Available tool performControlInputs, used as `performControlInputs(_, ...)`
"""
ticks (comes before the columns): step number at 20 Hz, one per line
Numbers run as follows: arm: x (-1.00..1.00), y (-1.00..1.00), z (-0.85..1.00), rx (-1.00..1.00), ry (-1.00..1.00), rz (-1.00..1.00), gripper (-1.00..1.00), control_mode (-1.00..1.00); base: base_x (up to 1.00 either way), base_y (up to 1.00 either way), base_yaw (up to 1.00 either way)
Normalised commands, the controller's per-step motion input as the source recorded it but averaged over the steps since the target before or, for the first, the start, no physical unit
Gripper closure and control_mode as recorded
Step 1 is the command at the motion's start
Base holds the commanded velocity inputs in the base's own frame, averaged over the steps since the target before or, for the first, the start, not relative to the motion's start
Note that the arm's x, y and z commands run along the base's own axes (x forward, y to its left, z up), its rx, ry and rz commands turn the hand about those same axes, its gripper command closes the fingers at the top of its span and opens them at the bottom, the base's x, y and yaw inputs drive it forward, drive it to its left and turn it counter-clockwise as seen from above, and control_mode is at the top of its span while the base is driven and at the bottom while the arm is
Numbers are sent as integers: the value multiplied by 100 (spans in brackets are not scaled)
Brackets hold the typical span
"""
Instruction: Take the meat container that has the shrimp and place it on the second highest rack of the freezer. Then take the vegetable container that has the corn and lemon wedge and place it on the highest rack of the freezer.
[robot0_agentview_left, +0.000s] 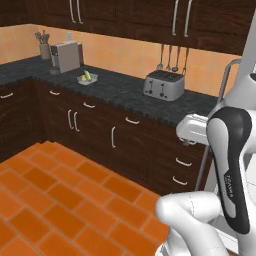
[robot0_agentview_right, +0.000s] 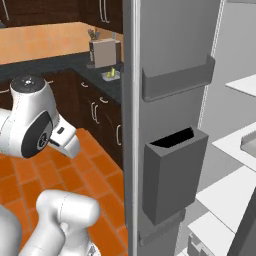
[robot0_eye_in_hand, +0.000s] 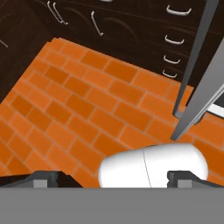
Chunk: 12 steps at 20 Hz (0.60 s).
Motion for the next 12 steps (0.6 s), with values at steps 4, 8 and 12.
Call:
performControlInputs(4, 0, 0, 0, 0, 0, 0, -100, 100, 82, 100, -3)
performControlInputs(8, 0, 0, 0, 0, 0, 0, -100, 100, 67, 95, 21)
performControlInputs(12, 0, 0, 0, 0, 0, 0, -100, 100, -14, 36, 98)
